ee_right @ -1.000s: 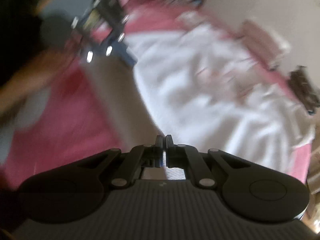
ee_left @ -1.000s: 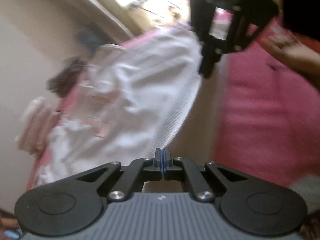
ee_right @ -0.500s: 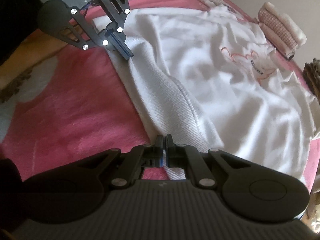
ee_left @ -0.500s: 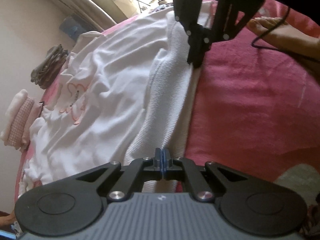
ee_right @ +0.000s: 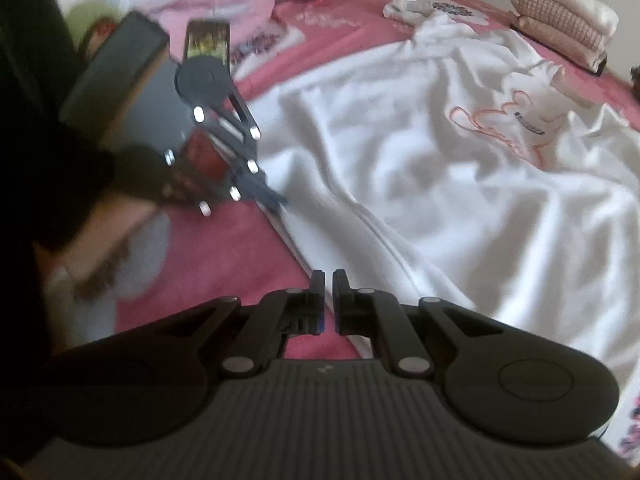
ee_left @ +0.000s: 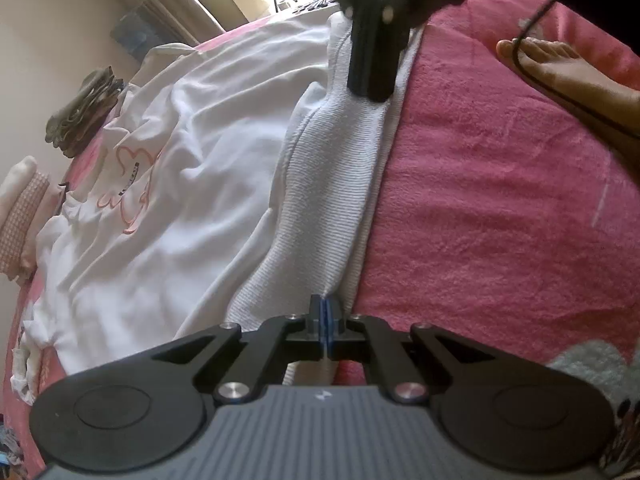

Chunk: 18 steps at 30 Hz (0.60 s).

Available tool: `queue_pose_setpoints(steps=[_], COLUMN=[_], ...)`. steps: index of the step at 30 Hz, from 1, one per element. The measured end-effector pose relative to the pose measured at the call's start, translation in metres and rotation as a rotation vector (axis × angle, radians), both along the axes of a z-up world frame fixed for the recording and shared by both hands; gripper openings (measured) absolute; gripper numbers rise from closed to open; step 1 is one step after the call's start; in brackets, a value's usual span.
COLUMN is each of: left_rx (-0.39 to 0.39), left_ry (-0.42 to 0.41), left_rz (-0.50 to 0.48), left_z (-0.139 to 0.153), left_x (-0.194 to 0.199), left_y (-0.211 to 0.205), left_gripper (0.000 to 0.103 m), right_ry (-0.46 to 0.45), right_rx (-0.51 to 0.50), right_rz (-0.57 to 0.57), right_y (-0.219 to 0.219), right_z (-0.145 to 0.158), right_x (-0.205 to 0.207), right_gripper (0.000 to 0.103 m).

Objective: Fold clothes

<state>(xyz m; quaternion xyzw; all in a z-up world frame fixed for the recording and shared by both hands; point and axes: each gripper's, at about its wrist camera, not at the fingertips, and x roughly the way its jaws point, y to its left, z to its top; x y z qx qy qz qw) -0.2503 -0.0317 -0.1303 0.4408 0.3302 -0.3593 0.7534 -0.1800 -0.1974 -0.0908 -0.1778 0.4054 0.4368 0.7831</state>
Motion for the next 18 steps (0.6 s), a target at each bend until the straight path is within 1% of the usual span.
queue_pose_setpoints(steps=[2, 3, 6, 7, 10, 12, 16, 18], left_rx=[-0.001, -0.002, -0.004, -0.004, 0.004, 0.012, 0.044, 0.052], left_ry=[-0.003, -0.005, -0.001, 0.005, 0.006, -0.001, -0.035, -0.041], left_rz=[0.01, 0.02, 0.085, 0.113, 0.187, 0.223, 0.277, 0.265], left_z=[0.0, 0.001, 0.007, 0.01, 0.021, 0.024, 0.023, 0.023], left_x=[0.0, -0.001, -0.002, -0.003, -0.012, -0.018, -0.019, -0.02], left_y=[0.0, 0.0, 0.01, 0.016, 0.038, 0.052, 0.065, 0.064], left_gripper=[0.003, 0.006, 0.011, 0.012, 0.012, 0.013, 0.013, 0.014], right_ry=[0.014, 0.022, 0.043, 0.05, 0.146, 0.15, 0.108, 0.098], right_rx=[0.0, 0.0, -0.001, -0.001, 0.094, 0.105, 0.057, 0.043], right_rz=[-0.035, -0.052, -0.105, -0.122, -0.218, -0.235, -0.208, -0.199], right_y=[0.009, 0.014, 0.028, 0.032, 0.018, 0.014, 0.023, 0.025], right_z=[-0.014, -0.021, -0.041, -0.048, -0.049, -0.049, -0.046, -0.045], right_x=[0.006, 0.009, 0.017, 0.02, 0.03, 0.028, 0.025, 0.025], right_gripper=[0.003, 0.003, 0.003, 0.002, 0.002, 0.002, 0.002, 0.002])
